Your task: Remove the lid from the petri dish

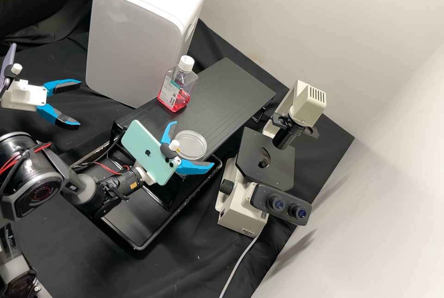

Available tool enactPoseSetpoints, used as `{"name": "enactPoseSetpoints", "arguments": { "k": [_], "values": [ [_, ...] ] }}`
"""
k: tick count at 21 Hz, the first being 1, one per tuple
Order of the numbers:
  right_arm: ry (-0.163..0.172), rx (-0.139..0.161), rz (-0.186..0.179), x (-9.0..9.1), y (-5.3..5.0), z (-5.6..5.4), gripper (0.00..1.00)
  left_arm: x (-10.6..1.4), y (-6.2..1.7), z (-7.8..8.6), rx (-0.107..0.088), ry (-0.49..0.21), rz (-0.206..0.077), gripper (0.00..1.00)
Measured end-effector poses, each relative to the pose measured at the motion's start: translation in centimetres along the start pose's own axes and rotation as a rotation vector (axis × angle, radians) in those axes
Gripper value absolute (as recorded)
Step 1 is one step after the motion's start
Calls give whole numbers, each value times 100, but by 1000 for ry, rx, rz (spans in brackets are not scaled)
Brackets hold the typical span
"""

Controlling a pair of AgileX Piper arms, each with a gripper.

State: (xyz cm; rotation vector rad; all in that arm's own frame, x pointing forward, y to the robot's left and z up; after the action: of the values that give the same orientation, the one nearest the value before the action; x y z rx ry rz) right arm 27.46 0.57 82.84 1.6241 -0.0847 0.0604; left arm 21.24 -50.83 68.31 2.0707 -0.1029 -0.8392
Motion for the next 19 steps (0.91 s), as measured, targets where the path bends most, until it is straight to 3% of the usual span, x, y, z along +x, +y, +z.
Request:
{"name": "enactPoseSetpoints", "arguments": {
  "k": [10, 11, 19],
  "values": [
    [2, -53, -13, 41, -70, -24, 100, 0, 0, 0, 0, 0, 0, 100],
    [0, -52, -11, 41, -69, -22, 0, 0, 0, 0, 0, 0, 0, 100],
    [19, -55, 7, 41, -53, -40, 0, 0, 0, 0, 0, 0, 0, 100]
  ]
}}
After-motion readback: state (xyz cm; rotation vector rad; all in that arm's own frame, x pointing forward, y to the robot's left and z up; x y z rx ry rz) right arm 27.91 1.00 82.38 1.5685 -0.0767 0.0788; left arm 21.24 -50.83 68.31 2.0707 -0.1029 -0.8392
